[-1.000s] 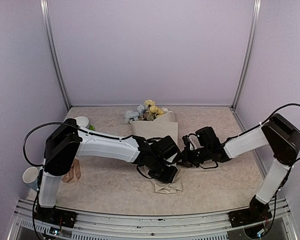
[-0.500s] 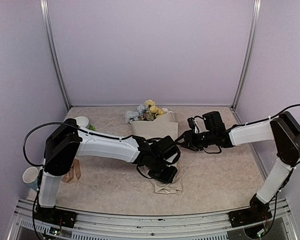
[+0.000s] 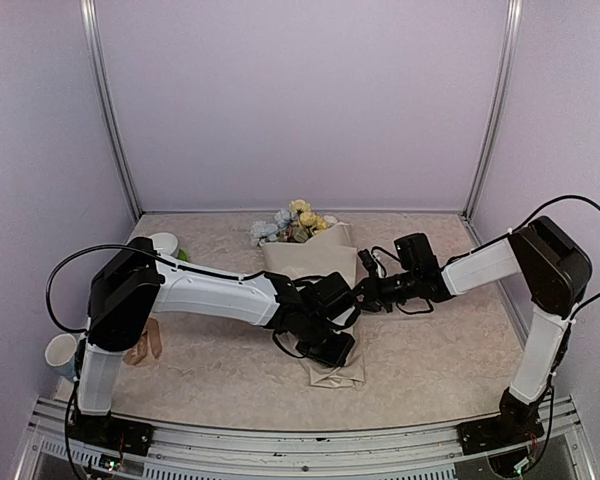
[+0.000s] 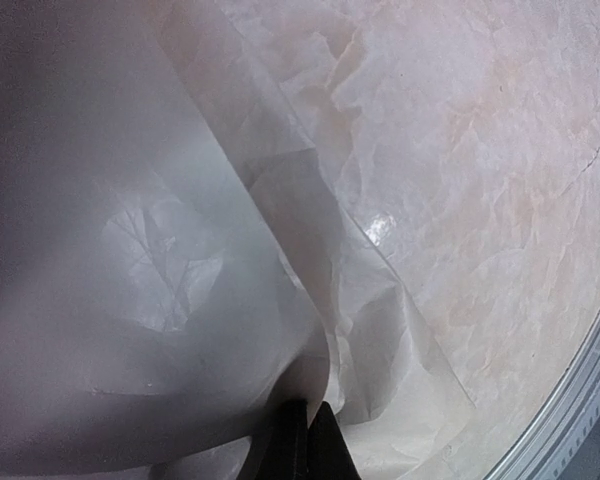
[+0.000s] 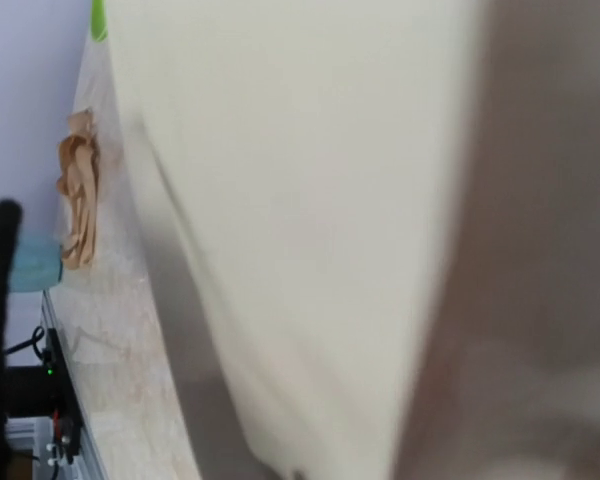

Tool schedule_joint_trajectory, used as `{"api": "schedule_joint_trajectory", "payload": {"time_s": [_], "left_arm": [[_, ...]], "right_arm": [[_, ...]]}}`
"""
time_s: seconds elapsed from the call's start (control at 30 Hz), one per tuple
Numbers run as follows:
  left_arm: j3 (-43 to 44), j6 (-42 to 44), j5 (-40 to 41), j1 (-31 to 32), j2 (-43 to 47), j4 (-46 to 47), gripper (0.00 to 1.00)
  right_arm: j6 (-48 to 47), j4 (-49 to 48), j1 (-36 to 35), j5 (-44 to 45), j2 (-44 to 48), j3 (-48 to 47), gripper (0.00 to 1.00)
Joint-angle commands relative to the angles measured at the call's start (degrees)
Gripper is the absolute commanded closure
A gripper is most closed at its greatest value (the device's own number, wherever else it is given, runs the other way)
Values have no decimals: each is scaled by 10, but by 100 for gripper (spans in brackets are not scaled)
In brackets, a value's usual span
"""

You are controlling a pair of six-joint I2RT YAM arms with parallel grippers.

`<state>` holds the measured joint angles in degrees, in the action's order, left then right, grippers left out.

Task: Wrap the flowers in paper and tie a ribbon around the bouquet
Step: Press the fold line on the folded bouquet.

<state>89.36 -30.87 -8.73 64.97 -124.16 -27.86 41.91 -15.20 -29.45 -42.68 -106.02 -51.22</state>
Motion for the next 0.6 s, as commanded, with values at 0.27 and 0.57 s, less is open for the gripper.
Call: {"api": "schedule_joint_trajectory", "payload": {"time_s": [0.27, 0.57], "left_arm": [[106, 123, 88, 45, 32, -23, 61], [234, 176, 134, 78, -79, -125, 65]], "right_arm": [[-25, 28, -1, 28, -16, -29, 100], [-25, 36, 0, 38, -17, -33, 100]]}}
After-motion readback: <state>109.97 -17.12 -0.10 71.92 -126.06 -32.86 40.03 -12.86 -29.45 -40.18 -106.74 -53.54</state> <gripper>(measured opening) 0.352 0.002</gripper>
